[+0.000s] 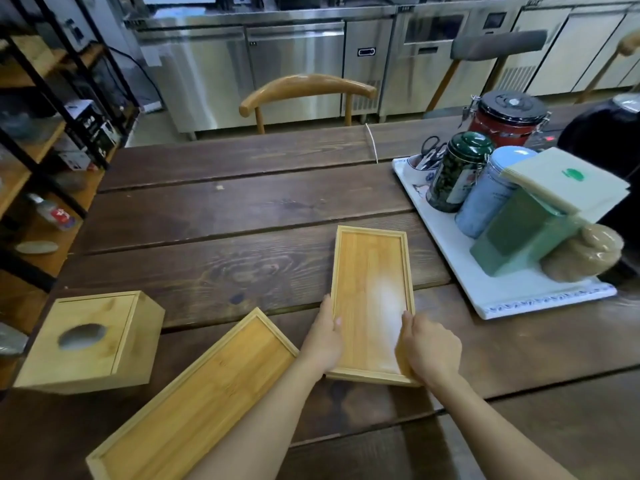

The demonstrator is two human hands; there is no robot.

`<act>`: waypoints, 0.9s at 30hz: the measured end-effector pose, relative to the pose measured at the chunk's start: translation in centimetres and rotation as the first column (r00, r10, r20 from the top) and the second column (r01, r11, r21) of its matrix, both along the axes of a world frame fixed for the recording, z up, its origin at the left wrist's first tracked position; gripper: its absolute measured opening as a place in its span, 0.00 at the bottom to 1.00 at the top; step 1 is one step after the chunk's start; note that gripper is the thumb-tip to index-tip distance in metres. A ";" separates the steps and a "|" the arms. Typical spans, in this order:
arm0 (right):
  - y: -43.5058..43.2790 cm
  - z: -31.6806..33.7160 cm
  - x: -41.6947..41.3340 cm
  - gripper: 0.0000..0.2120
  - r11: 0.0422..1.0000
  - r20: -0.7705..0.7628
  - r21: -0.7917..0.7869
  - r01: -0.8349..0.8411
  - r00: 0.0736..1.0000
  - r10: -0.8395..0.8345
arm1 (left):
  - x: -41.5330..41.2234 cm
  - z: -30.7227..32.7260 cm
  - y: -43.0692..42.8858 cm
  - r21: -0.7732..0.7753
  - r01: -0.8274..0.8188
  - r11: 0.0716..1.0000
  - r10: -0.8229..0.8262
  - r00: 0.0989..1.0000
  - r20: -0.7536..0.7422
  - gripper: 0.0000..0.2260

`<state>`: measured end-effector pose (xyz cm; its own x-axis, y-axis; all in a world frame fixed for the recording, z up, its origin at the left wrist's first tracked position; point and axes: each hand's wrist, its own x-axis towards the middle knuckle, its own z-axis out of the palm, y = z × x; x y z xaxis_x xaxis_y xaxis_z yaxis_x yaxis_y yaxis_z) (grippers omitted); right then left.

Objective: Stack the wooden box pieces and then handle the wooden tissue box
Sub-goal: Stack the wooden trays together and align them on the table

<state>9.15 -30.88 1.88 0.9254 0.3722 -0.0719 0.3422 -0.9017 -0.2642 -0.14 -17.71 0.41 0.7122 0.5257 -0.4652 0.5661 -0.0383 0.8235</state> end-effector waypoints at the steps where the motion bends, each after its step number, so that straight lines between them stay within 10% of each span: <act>1: 0.0 -0.1 0.0 0.20 1.000 0.001 0.003 -0.004 1.000 0.004 | 0.0 -0.1 0.1 0.006 0.001 1.000 -0.001 1.000 0.001 0.23; 11: 0.1 0.5 1.1 0.18 0.997 -0.016 -0.068 -0.018 1.000 0.017 | -0.5 0.4 1.1 0.029 -0.031 0.999 0.031 1.000 -0.004 0.20; 18: 3.4 3.2 0.1 0.10 0.920 0.215 0.059 -0.387 0.905 0.367 | -4.3 3.9 3.8 0.268 -0.059 0.962 0.057 0.998 0.016 0.17; 27: 11.8 2.6 -7.9 0.24 0.769 -0.223 0.246 -0.590 0.738 0.637 | -17.0 4.7 6.8 0.683 -0.089 0.725 0.290 0.939 -0.185 0.21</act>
<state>1.22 -19.11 4.51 0.4399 0.8792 -0.1828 0.6976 -0.4628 -0.5470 -17.16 -10.95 5.11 0.4675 0.8781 -0.1018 0.8085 -0.3781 0.4510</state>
